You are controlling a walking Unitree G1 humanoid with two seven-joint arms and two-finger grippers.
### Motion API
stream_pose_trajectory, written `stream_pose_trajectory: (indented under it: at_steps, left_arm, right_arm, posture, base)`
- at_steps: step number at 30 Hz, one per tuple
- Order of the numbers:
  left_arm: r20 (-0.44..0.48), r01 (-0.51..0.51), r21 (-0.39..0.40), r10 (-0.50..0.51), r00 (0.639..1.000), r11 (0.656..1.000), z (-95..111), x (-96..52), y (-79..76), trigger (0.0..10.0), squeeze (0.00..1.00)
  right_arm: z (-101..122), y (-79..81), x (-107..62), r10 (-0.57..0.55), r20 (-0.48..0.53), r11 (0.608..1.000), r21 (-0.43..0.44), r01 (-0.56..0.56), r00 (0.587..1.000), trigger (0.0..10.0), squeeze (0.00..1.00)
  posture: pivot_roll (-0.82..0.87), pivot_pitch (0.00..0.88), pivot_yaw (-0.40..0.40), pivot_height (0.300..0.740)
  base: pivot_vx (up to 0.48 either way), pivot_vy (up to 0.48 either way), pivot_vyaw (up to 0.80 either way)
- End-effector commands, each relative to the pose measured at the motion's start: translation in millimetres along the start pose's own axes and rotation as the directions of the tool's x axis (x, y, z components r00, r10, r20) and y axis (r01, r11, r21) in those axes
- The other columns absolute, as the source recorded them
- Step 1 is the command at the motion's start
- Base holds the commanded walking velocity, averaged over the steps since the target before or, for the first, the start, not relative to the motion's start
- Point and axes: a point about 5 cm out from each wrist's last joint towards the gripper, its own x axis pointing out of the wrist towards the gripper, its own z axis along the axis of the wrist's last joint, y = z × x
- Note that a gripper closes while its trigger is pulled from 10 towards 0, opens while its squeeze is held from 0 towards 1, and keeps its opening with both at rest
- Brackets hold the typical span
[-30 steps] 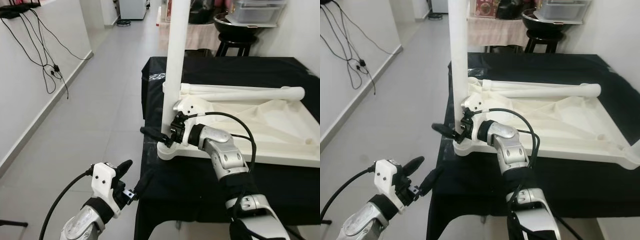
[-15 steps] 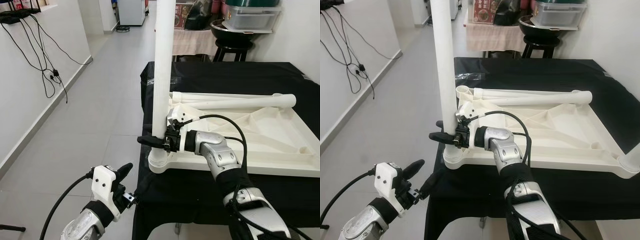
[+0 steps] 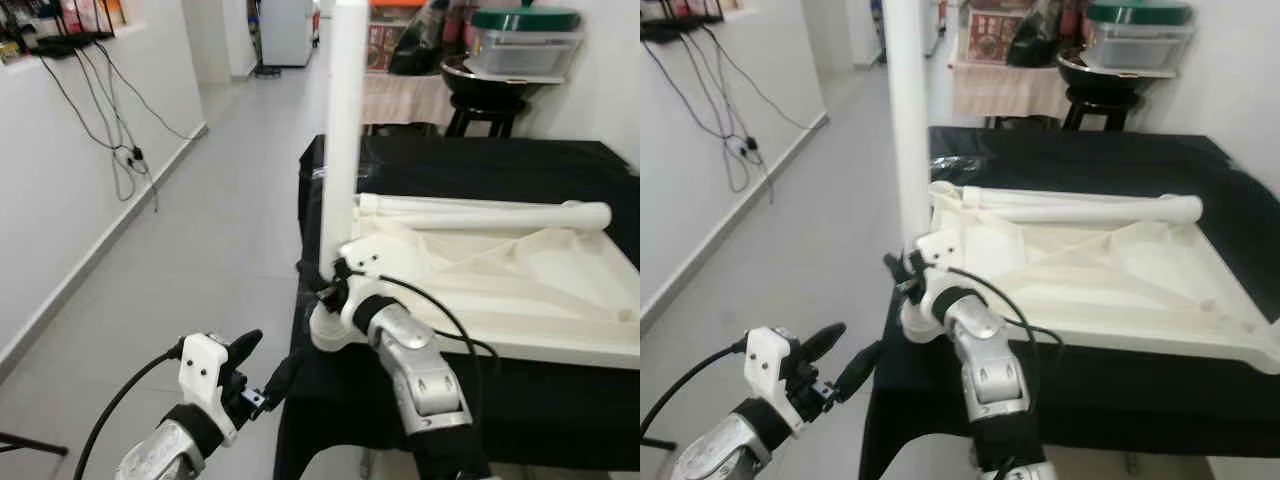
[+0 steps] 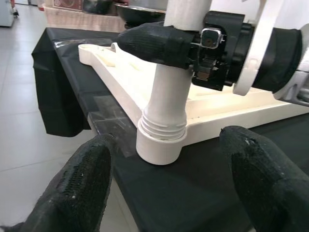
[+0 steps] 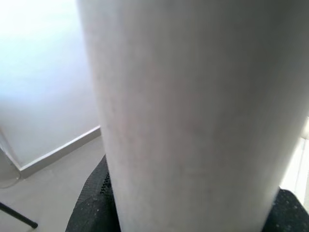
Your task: Building children table
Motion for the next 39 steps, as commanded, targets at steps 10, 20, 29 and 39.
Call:
stream_pose_trajectory:
  at_steps: [10, 20, 29, 39]
  left_arm:
    - [-0.013, 0.005, -0.009, -0.005, 1.0, 1.0, -2.5, -0.2, 1.5, 10.0, 0.0]
    - [-0.017, 0.01, -0.009, -0.01, 1.0, 1.0, -4.3, 1.7, 1.7, 10.0, 0.0]
    - [-0.016, 0.01, -0.01, -0.01, 1.0, 1.0, -4.4, 2.4, 1.6, 10.0, 0.0]
    - [-0.01, 0.01, -0.018, -0.01, 1.0, 1.0, -3.5, 2.9, 0.2, 10.0, 0.0]
  right_arm:
    - [5.5, 3.2, 5.0, 0.279, -0.056, 0.96, 0.032, -0.277, 0.959, 10.0, 1.0]
    - [38.7, -4.1, 18.7, 0.704, 0.019, 0.708, -0.098, -0.699, 0.71, 10.0, 0.0]
    - [41.4, -6.4, 28.0, 0.793, -0.019, 0.608, -0.036, -0.793, 0.609, 10.0, 0.0]
    - [29.0, -6.5, 31.5, 0.816, 0.03, 0.575, 0.046, -0.817, 0.577, 0.0, 0.0]
  posture:
    - [-0.01, 0.028, -0.007, 0.74]
    - [0.01, 0.011, -0.005, 0.74]
    - [0.01, 0.01, -0.004, 0.74]
    - [0.0, 0.023, -0.006, 0.74]
  base:
    - [0.0, 0.0, 0.0]
    - [0.0, 0.0, 0.0]
    - [0.0, 0.0, 0.0]
    - [0.0, 0.0, 0.0]
